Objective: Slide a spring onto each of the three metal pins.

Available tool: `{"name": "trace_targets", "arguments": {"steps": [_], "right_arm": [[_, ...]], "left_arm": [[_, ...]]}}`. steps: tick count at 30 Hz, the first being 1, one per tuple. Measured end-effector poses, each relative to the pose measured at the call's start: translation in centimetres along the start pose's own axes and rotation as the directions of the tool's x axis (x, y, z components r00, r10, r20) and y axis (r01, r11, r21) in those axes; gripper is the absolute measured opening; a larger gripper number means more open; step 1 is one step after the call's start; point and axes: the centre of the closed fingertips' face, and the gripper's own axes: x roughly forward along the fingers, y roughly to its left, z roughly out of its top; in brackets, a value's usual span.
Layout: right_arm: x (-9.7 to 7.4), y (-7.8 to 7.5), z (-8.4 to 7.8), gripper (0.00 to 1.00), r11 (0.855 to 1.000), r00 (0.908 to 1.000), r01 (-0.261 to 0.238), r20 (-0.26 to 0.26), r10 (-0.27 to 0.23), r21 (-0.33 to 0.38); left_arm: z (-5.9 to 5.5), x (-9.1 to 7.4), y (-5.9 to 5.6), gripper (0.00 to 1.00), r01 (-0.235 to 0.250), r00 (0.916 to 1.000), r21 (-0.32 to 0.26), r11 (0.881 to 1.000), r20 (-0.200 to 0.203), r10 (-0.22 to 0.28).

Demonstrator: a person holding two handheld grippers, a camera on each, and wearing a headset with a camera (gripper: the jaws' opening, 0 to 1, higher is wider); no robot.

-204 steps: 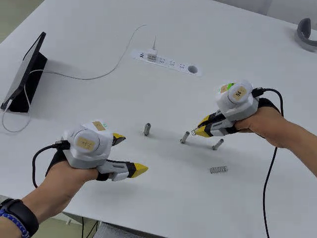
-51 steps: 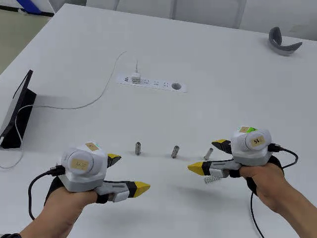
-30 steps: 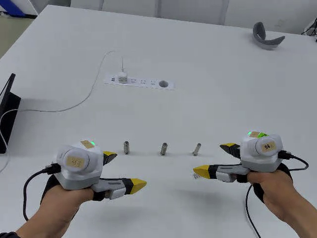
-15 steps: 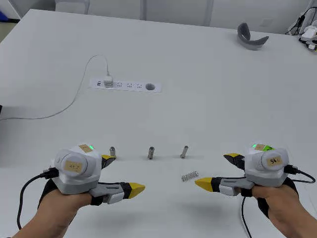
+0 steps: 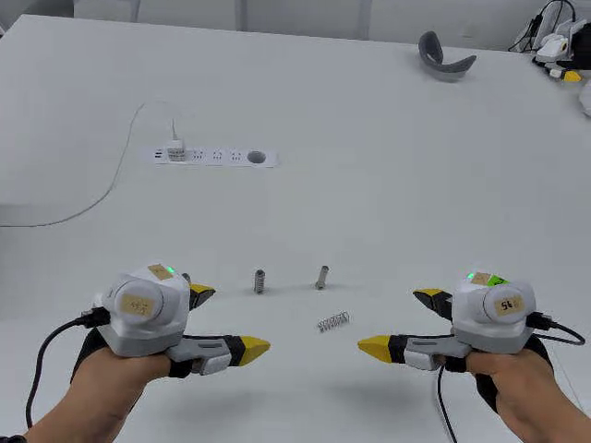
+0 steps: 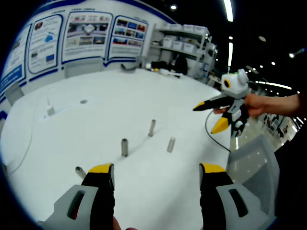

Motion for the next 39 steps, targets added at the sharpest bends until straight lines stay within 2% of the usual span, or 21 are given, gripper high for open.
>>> {"name": "trace_targets", "arguments": {"steps": [13,20,27,33,39], "right_arm": [[-1.1,-0.3,-0.8,0.88,1.0,1.0,0.004,0.008,-0.004,0.016],[-1.6,-0.3,-1.2,0.87,1.0,0.9998,0.008,0.016,-0.008,0.028],[-2.0,-0.2,-1.6,0.87,0.999,0.9998,0.008,0.015,-0.008,0.037],[-2.1,-0.2,-2.1,0.87,0.999,0.9999,0.005,0.012,-0.006,0.049],[-2.4,-0.1,-2.6,0.87,0.998,1.0,0.004,0.008,-0.005,0.058]], "left_arm": [[1.2,2.8,-1.6,0.73,0.051,0.9985,0.054,0.997,-0.025,-0.049],[1.4,5.0,-2.7,0.71,0.085,0.9947,0.107,0.991,-0.067,-0.078],[0.6,7.4,-3.5,0.69,0.12,0.9866,0.153,0.981,-0.129,-0.1],[-0.3,9.6,-3.2,0.66,0.134,0.9814,0.116,0.984,-0.153,-0.115],[-0.7,11.5,-4.0,0.61,0.15,0.976,0.127,0.98,-0.177,-0.127]]}}
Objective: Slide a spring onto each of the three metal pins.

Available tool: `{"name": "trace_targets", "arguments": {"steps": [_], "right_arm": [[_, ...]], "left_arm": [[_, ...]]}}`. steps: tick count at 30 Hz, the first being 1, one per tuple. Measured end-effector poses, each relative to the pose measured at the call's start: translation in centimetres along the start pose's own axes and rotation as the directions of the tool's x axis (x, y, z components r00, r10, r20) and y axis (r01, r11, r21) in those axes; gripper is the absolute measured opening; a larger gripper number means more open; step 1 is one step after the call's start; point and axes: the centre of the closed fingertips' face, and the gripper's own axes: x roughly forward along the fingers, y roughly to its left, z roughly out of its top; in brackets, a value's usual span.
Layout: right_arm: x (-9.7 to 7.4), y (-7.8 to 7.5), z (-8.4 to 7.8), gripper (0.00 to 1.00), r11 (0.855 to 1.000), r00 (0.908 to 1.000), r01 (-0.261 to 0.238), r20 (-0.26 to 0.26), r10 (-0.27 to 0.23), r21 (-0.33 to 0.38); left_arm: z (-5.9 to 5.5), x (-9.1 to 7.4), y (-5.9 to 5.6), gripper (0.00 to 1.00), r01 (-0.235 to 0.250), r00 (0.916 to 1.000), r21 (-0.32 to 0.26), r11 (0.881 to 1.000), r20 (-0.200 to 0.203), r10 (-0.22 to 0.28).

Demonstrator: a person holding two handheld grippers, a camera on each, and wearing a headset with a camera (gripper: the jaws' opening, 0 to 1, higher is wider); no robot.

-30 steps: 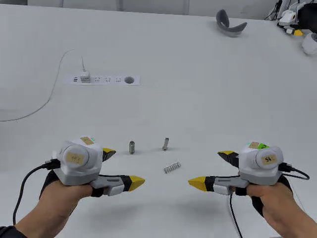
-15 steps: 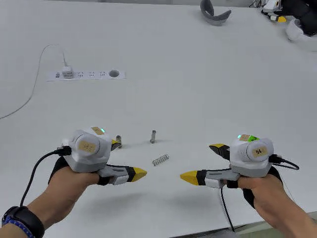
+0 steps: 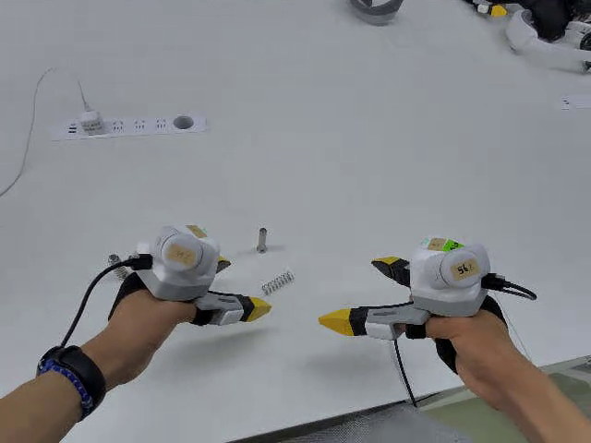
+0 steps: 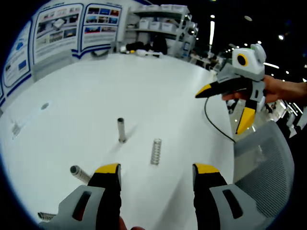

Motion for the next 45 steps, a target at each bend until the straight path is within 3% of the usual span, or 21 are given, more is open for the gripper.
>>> {"name": "trace_targets", "arguments": {"steps": [11,17,23,25,27,30,32,39,45], "right_arm": [[-0.1,0.4,-0.5,0.87,1.0,0.9999,-0.008,-0.011,0.008,0.007],[-0.1,0.6,-1.2,0.86,1.0,0.9997,-0.012,-0.021,0.012,0.017],[0.2,1.2,-1.4,0.86,1.0,0.9993,-0.022,-0.029,0.022,0.018],[0.4,1.3,-1.4,0.86,1.0,0.9992,-0.025,-0.032,0.026,0.016],[0.5,1.4,-1.4,0.86,0.999,0.9989,-0.031,-0.034,0.031,0.013],[0.5,1.3,-1.2,0.86,0.999,0.999,-0.032,-0.033,0.032,0.01],[0.5,1.2,-1.1,0.86,0.999,0.9991,-0.031,-0.03,0.031,0.012],[0.5,1.3,-1.5,0.85,0.999,0.9984,-0.036,-0.042,0.037,0.008],[0.5,1.3,-1.4,0.85,0.999,0.9984,-0.043,-0.035,0.044,0.028]], "left_arm": [[0.2,3.1,-0.4,0.46,0.007,0.9998,0.002,1.0,-0.017,-0.007],[-0.3,4.5,-0.2,0.36,-0.002,0.9993,0.016,1.0,-0.038,0.003],[-0.4,5.1,0.2,0.27,-0.008,0.9989,0.027,1.0,-0.046,0.01],[-0.7,5.3,0.5,0.23,-0.028,0.9969,0.068,0.997,-0.072,0.032],[-0.8,5.6,0.5,0.22,-0.022,0.9966,0.061,0.998,-0.078,0.026],[-0.8,5.7,0.5,0.19,-0.025,0.9967,0.073,0.997,-0.075,0.031],[-0.9,5.6,0.6,0.12,-0.039,0.9962,0.072,0.997,-0.075,0.045],[-1.2,5.1,0.7,0.1,-0.045,0.996,0.024,0.999,-0.077,0.046],[-1.4,3.4,1.0,0.1,-0.047,0.9973,-0.031,0.998,-0.058,0.045]]}}
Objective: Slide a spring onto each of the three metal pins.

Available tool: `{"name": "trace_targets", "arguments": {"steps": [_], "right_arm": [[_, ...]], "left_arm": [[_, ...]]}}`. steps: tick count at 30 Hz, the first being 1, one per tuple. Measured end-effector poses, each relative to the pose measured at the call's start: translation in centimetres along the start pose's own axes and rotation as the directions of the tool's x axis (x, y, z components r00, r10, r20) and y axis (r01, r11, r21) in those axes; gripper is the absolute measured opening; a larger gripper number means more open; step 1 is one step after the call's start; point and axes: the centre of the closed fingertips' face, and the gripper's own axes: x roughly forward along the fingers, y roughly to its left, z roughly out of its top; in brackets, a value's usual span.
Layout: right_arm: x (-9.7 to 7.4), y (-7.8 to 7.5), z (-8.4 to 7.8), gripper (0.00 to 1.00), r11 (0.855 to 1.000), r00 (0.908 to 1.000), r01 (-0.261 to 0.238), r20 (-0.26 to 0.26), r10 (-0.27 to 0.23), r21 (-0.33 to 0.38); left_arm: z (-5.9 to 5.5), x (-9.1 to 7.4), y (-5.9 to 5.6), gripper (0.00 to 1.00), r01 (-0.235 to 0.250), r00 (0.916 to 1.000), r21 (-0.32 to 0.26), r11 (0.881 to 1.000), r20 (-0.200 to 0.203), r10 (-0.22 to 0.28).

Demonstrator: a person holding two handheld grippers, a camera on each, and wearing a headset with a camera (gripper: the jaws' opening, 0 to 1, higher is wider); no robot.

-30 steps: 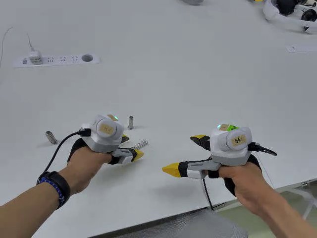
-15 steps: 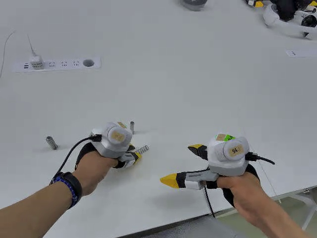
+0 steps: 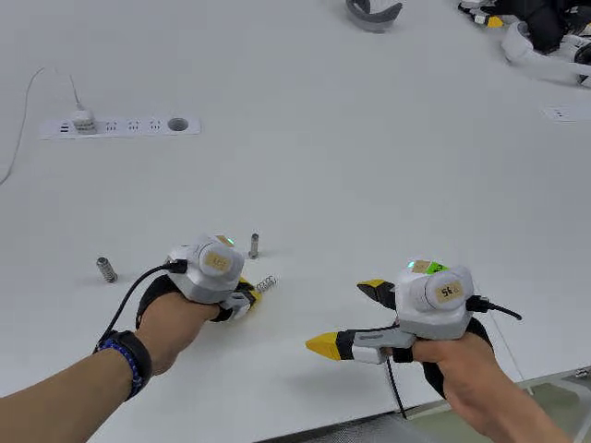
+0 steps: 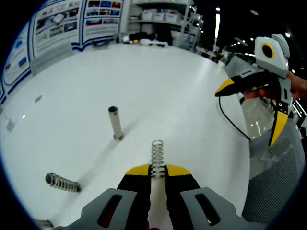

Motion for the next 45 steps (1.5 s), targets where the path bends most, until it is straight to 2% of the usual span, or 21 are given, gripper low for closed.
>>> {"name": "trace_targets", "arguments": {"steps": [14,19,24,32,37,45], "right_arm": [[1.2,1.4,0.8,0.8,0.996,0.9963,-0.084,0.022,0.083,0.028],[1.8,2.1,1.7,0.75,0.99,0.9896,-0.138,0.045,0.137,0.034],[2.3,2.9,2.8,0.7,0.983,0.9818,-0.183,0.054,0.182,0.004],[3.4,4.7,4.0,0.64,0.963,0.961,-0.27,0.06,0.27,-0.005],[4.0,5.5,4.4,0.61,0.95,0.9481,-0.313,0.058,0.313,-0.002],[4.5,6.7,6.0,0.55,0.925,0.9235,-0.378,0.086,0.374,0.034]], "left_arm": [[0.4,-4.1,-0.4,0.1,-0.009,0.9977,-0.003,1.0,0.068,0.009],[0.6,-5.5,-0.3,0.1,-0.019,0.9962,0.006,1.0,0.085,0.019],[0.8,-6.9,-0.5,0.1,-0.026,0.9946,0.022,0.999,0.101,0.024],[0.1,-8.5,-1.4,0.1,-0.025,0.9942,0.063,0.998,0.106,0.018],[0.2,-9.4,-1.8,0.1,-0.026,0.9928,0.072,0.997,0.118,0.017],[0.1,-10.6,-2.5,0.1,-0.025,0.9912,0.084,0.996,0.132,0.014]]}}
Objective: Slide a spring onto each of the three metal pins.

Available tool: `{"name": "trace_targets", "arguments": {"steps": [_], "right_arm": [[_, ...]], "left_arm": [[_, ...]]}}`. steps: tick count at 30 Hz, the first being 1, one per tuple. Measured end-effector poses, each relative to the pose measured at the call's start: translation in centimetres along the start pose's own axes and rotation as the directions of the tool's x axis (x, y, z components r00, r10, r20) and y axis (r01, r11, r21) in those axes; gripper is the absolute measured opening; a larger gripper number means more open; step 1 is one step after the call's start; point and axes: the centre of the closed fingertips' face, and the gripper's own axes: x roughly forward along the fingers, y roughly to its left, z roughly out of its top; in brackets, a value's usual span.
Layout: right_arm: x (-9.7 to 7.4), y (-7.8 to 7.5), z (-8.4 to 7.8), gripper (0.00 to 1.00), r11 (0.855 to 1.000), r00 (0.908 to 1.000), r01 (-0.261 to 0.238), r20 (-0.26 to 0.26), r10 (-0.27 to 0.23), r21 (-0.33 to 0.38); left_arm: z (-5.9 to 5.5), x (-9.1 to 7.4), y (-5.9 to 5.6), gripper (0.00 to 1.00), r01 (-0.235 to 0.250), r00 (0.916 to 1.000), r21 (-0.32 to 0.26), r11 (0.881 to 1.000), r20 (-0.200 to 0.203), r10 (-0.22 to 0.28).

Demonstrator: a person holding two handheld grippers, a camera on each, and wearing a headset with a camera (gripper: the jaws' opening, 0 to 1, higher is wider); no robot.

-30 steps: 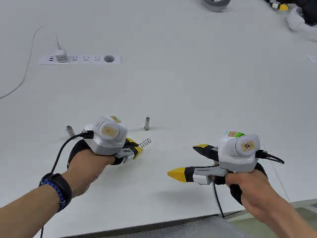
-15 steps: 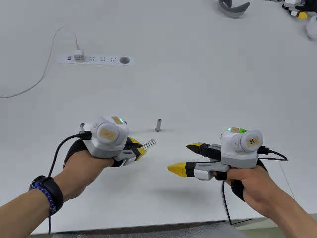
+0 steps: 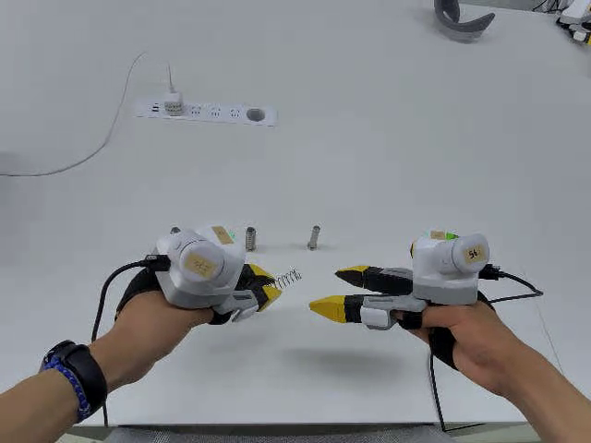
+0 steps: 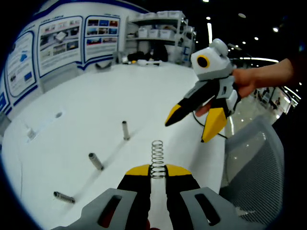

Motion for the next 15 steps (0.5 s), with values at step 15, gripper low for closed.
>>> {"name": "trace_targets", "arguments": {"steps": [15], "right_arm": [[2.2,1.9,1.1,0.38,0.992,0.9948,-0.101,-0.001,0.102,0.073]], "left_arm": [[0.5,-1.3,-1.1,0.1,0.006,0.9995,0.011,1.0,0.031,-0.007]]}}
